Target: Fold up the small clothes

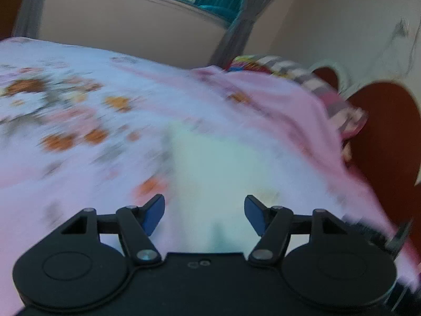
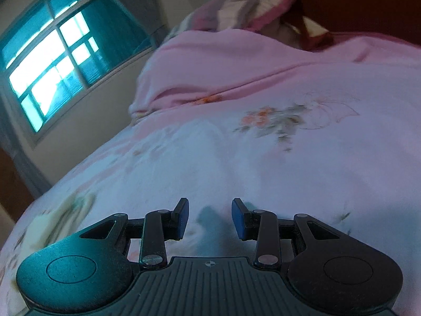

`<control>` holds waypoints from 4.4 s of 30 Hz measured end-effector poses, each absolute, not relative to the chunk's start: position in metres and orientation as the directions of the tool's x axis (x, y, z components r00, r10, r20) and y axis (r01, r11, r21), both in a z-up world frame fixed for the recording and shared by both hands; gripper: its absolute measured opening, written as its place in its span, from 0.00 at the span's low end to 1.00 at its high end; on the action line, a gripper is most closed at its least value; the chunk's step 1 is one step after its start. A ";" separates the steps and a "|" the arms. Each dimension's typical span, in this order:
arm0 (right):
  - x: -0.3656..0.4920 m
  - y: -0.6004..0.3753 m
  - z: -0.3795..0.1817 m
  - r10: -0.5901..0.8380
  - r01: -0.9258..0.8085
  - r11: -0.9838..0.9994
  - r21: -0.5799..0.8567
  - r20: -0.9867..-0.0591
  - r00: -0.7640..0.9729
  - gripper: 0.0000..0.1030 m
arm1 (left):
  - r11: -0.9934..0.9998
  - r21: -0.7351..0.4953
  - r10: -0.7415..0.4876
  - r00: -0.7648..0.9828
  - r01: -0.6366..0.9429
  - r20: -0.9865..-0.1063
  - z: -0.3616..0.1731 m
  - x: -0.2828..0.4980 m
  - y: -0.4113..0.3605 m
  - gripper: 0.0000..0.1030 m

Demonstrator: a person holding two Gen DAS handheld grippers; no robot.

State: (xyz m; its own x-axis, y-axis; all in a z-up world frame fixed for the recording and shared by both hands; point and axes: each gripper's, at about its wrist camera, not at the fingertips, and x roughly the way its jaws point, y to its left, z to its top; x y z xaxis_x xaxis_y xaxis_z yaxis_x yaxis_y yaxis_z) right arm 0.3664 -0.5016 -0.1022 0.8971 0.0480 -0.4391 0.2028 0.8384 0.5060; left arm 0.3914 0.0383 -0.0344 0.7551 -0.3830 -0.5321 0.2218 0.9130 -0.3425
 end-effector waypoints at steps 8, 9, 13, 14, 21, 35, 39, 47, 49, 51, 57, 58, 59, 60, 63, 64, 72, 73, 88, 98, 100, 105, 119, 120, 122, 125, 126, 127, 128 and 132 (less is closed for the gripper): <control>0.347 -0.379 -0.070 0.372 -0.070 0.791 0.608 -0.388 0.843 0.79 | 0.951 -0.113 -0.294 0.729 0.287 -0.618 -0.086 0.354 0.009 0.63; 0.348 -0.367 -0.068 0.413 -0.102 0.772 0.627 -0.373 0.831 0.79 | 0.956 -0.087 -0.273 0.739 0.280 -0.616 -0.087 0.353 0.006 0.63; 0.359 -0.327 -0.070 0.506 -0.135 0.725 0.676 -0.390 0.769 0.65 | 0.963 -0.115 -0.263 0.750 0.244 -0.607 -0.097 0.354 0.016 0.62; 0.363 -0.321 -0.075 0.524 -0.130 0.711 0.691 -0.399 0.752 0.64 | 0.963 -0.126 -0.263 0.751 0.236 -0.606 -0.099 0.351 0.019 0.62; 0.383 -0.292 -0.092 0.552 -0.110 0.697 0.708 -0.433 0.713 0.57 | 0.957 -0.100 -0.275 0.746 0.272 -0.606 -0.104 0.353 0.010 0.63; 0.381 -0.300 -0.090 0.457 -0.096 0.776 0.623 -0.451 0.766 0.06 | 0.967 -0.075 -0.237 0.761 0.242 -0.604 -0.111 0.357 0.000 0.64; 0.384 -0.319 -0.123 0.486 -0.021 0.693 0.720 -0.446 0.752 0.06 | 0.968 -0.084 -0.239 0.763 0.238 -0.600 -0.111 0.355 0.002 0.63; 0.380 -0.322 -0.113 0.518 -0.085 0.707 0.702 -0.433 0.738 0.07 | 0.949 -0.134 -0.310 0.771 0.285 -0.556 -0.107 0.341 0.003 0.63; 0.383 -0.318 -0.111 0.514 -0.086 0.716 0.693 -0.439 0.737 0.07 | 0.944 -0.137 -0.325 0.777 0.300 -0.539 -0.106 0.338 0.000 0.63; 0.388 -0.310 -0.107 0.503 -0.092 0.740 0.667 -0.457 0.734 0.07 | 0.947 -0.132 -0.315 0.770 0.293 -0.554 -0.107 0.344 -0.006 0.63; 0.379 -0.288 -0.066 0.541 -0.222 0.720 0.658 -0.331 0.773 0.06 | 0.959 -0.098 -0.271 0.761 0.266 -0.589 -0.105 0.368 -0.023 0.65; 0.378 -0.292 -0.060 0.545 -0.229 0.693 0.684 -0.288 0.787 0.06 | 0.961 -0.099 -0.264 0.759 0.257 -0.596 -0.105 0.371 -0.023 0.65; 0.376 -0.297 -0.055 0.550 -0.240 0.670 0.703 -0.253 0.796 0.06 | 0.961 -0.106 -0.267 0.761 0.255 -0.591 -0.105 0.372 -0.022 0.65; 0.375 -0.302 -0.050 0.552 -0.249 0.656 0.713 -0.227 0.802 0.06 | 0.964 -0.108 -0.258 0.770 0.241 -0.584 -0.105 0.372 -0.019 0.65; 0.376 -0.314 -0.057 0.525 -0.213 0.675 0.706 -0.257 0.811 0.06 | 0.967 -0.153 -0.254 0.786 0.204 -0.564 -0.109 0.365 -0.006 0.66; 0.380 -0.317 -0.070 0.509 -0.170 0.690 0.703 -0.304 0.805 0.06 | 0.969 -0.153 -0.248 0.790 0.196 -0.561 -0.110 0.363 -0.004 0.66; 0.383 -0.316 -0.114 0.510 -0.079 0.705 0.704 -0.427 0.747 0.06 | 0.966 -0.210 -0.244 0.799 0.151 -0.550 -0.110 0.354 0.012 0.66; 0.381 -0.317 -0.112 0.497 -0.071 0.711 0.700 -0.428 0.755 0.06 | 0.965 -0.212 -0.246 0.798 0.152 -0.550 -0.109 0.354 0.012 0.66; 0.420 -0.337 -0.086 0.429 -0.102 0.768 0.632 -0.389 0.815 0.52 | 0.987 -0.133 -0.149 0.835 0.092 -0.529 -0.090 0.360 0.047 0.64; 0.467 -0.314 -0.096 0.485 -0.173 0.793 0.584 -0.432 0.760 0.36 | 0.978 -0.164 0.000 0.789 -0.127 -0.615 -0.093 0.417 0.113 0.64; 0.473 -0.310 -0.102 0.511 -0.193 0.787 0.586 -0.444 0.736 0.36 | 0.981 -0.157 -0.008 0.791 -0.112 -0.612 -0.100 0.416 0.113 0.64; 0.473 -0.296 -0.104 0.464 -0.214 0.845 0.490 -0.471 0.751 0.13 | 0.984 -0.149 -0.008 0.807 -0.099 -0.590 -0.105 0.411 0.111 0.66; 0.468 -0.328 -0.110 0.479 -0.133 0.771 0.622 -0.430 0.766 0.28 | 0.986 -0.145 -0.018 0.815 -0.081 -0.579 -0.108 0.410 0.112 0.68; 0.473 -0.326 -0.113 0.494 -0.138 0.774 0.618 -0.453 0.742 0.28 | 0.987 -0.137 -0.015 0.814 -0.079 -0.580 -0.108 0.409 0.110 0.69; 0.480 -0.316 -0.118 0.481 -0.144 0.810 0.568 -0.503 0.718 0.28 | 0.988 -0.132 -0.015 0.813 -0.076 -0.582 -0.108 0.409 0.109 0.69; 0.479 -0.304 -0.110 0.445 -0.183 0.861 0.474 -0.531 0.721 0.09 | 0.988 -0.135 -0.018 0.813 -0.075 -0.582 -0.108 0.410 0.109 0.70; 0.475 -0.304 -0.106 0.436 -0.190 0.867 0.460 -0.518 0.736 0.08 | 0.988 -0.132 -0.017 0.813 -0.074 -0.582 -0.108 0.410 0.109 0.70; 0.470 -0.307 -0.101 0.434 -0.198 0.866 0.459 -0.493 0.755 0.08 | 0.989 -0.130 -0.015 0.813 -0.074 -0.582 -0.108 0.409 0.110 0.70; 0.467 -0.309 -0.099 0.428 -0.197 0.866 0.459 -0.479 0.766 0.08 | 0.989 -0.128 -0.014 0.814 -0.074 -0.581 -0.108 0.409 0.109 0.70; 0.478 -0.311 -0.120 0.389 -0.127 0.883 0.453 -0.551 0.738 0.05 | 0.992 -0.100 0.001 0.812 -0.073 -0.583 -0.109 0.410 0.104 0.71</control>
